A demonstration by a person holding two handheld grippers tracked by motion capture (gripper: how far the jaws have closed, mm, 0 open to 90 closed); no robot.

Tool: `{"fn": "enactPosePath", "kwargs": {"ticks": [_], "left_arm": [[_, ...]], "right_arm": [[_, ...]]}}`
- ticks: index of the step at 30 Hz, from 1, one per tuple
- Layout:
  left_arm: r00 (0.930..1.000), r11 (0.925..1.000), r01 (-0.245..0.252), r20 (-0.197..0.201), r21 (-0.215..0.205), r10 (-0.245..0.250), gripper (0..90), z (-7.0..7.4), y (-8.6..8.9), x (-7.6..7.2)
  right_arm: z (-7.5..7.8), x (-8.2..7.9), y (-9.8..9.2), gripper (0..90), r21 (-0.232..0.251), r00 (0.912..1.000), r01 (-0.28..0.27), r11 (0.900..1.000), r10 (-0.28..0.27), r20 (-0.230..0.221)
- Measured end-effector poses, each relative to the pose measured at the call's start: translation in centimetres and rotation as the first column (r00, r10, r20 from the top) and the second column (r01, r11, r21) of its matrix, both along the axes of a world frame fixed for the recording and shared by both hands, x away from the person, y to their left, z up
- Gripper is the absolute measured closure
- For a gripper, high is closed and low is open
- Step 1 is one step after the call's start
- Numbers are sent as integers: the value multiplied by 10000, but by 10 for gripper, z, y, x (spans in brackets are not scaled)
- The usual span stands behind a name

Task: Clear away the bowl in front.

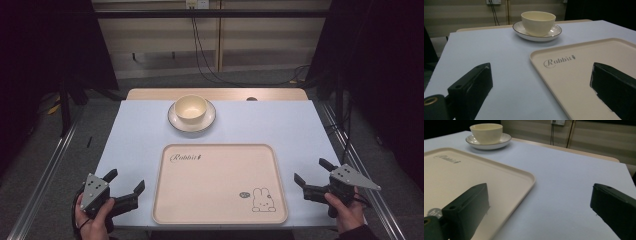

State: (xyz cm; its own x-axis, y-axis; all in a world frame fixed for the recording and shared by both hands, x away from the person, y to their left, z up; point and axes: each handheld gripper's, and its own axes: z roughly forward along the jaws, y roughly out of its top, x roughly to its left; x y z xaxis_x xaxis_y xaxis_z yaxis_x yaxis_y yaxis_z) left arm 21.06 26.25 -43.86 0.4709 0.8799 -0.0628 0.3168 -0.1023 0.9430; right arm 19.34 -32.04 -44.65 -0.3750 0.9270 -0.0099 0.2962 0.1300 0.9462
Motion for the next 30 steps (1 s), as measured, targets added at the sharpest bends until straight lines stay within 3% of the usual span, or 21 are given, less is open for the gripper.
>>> {"fn": "enactPosePath", "kwargs": {"ticks": [7, 8, 15, 26, 30], "left_arm": [[10000, 9999, 39, -55, -151, -40, 36, -1, 1, 1], [9999, 9999, 118, -25, 29, -118, 39, -1, 1, 0], [9997, 9996, 244, -72, 107, -243, 39, 0, -3, 0], [9989, 9991, 421, -204, -98, -423, 42, 5, -13, 15], [9996, 9997, 257, -151, 53, -256, 42, 8, -15, 21]], "right_arm": [[0, 2, 4, 6, -155, 9995, -283, 9995, 280, -165], [-1, 2, 4, 7, -200, 9994, -328, 9993, 325, -138], [-2, 1, 5, 9, -171, 9984, -507, 9986, 502, -245], [-2, 2, 5, 8, -127, 9983, -565, 9983, 563, -139], [-2, 1, 4, 8, -124, 9980, -600, 9981, 598, -188]]}}
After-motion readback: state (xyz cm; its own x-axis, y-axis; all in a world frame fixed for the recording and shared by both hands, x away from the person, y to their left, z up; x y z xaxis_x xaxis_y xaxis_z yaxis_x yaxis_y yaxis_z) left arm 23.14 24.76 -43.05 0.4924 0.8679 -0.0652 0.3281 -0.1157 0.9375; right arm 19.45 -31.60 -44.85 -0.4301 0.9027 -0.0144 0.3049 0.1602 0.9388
